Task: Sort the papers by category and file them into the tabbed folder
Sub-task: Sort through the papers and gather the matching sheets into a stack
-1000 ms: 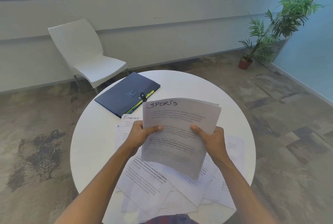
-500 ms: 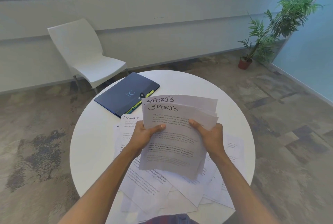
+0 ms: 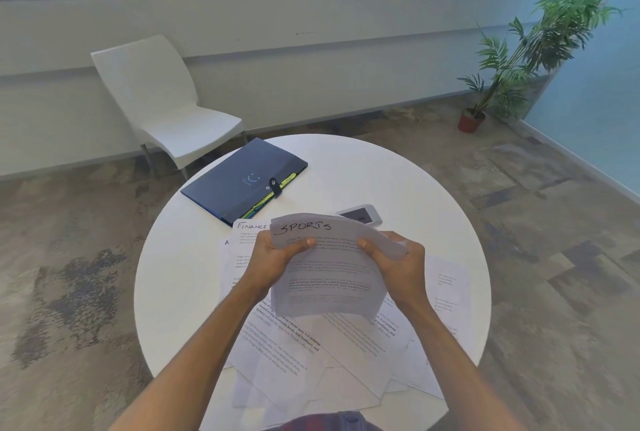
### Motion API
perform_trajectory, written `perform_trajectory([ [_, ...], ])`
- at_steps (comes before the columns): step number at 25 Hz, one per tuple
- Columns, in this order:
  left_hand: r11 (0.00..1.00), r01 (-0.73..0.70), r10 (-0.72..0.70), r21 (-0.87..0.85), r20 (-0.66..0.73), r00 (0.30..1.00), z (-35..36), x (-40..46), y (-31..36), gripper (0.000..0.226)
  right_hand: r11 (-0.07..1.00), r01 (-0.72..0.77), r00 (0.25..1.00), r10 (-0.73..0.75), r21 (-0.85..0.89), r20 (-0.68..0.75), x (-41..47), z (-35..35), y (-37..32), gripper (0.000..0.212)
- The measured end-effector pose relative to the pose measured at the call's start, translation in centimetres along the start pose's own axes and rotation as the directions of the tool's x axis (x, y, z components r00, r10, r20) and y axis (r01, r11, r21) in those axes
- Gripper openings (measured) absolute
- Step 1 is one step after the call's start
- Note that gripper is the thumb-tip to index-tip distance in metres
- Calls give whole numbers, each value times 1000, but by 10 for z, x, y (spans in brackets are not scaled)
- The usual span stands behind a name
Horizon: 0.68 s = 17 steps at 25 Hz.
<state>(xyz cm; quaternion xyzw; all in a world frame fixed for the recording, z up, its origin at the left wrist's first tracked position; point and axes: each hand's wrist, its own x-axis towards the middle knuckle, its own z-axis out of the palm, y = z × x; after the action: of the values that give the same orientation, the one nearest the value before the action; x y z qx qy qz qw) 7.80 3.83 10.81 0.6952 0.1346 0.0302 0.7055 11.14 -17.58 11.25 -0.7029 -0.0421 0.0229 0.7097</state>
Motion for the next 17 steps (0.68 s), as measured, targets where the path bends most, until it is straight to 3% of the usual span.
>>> perform_trajectory([
  [2, 1000, -8, 8, -17, 1, 1000, -1, -1, 0, 24, 1000, 5, 1000, -5, 25, -4, 2, -1, -1, 21],
  [6, 998, 38, -39, -43, -5, 999, -4, -7, -16, 26, 999, -36, 997, 35, 18, 69, -3, 1, 11, 61],
  [7, 998, 48, -48, -38, -5, 999, -4, -10, -21, 26, 997, -65, 996, 62, 31, 67, -5, 1, 14, 57],
  [11, 998, 44, -45, -51, -13, 999, -7, -15, -30, 25, 995, -102, 994, 101, 12, 40, -10, 1, 19, 11],
  [17, 995, 83, -86, -55, -43, 995, -1, -22, -46, 22, 986, -160, 987, 160, -54, -4, -14, 5, 34, 15],
])
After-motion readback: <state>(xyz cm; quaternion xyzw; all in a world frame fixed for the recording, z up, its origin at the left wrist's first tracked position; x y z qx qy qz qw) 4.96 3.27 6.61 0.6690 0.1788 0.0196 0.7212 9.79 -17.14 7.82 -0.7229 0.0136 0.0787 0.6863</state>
